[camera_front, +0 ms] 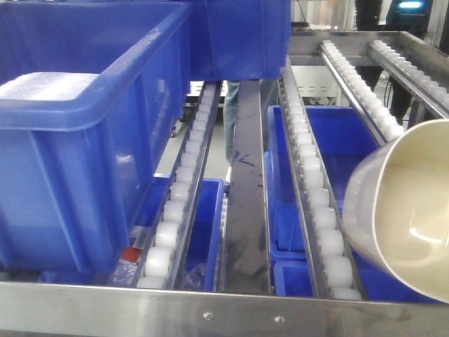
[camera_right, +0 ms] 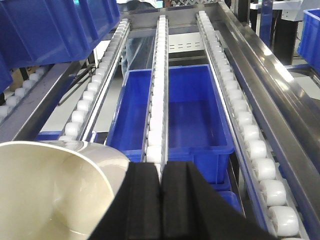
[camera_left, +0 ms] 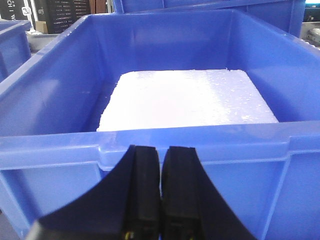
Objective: Move white bin to right shelf second layer
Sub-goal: 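Raise the open right gripper up away from the bin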
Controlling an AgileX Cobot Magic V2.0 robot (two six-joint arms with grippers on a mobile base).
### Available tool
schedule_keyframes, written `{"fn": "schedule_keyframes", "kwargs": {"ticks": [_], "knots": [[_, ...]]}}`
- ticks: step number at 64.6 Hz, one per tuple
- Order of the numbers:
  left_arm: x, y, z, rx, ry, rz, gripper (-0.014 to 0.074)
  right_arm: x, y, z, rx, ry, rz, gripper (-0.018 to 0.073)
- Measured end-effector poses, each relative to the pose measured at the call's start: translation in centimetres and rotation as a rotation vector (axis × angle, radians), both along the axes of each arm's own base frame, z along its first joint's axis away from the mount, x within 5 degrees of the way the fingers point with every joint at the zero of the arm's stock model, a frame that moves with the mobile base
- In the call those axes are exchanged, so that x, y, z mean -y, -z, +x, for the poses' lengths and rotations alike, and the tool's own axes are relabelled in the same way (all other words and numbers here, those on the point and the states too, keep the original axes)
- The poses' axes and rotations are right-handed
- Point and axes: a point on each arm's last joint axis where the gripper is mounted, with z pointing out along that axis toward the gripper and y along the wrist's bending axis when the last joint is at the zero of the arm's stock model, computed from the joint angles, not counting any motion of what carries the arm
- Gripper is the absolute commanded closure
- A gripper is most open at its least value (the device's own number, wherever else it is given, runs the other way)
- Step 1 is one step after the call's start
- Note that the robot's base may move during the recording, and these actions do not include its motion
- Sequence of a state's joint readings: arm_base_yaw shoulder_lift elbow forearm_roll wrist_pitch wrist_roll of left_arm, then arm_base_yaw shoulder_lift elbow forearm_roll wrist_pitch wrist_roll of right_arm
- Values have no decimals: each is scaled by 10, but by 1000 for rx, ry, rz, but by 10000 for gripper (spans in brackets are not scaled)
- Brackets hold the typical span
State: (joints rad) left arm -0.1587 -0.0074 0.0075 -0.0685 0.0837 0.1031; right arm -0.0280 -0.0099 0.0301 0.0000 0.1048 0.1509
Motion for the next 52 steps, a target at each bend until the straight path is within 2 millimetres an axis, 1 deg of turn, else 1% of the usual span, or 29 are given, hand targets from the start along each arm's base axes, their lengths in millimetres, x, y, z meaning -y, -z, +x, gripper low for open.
{"fn": "schedule_keyframes", "kwargs": {"ticks": [52], "knots": [[0, 0, 0, 0, 0, 0, 512, 0, -1, 0, 8, 0, 0, 503]]}}
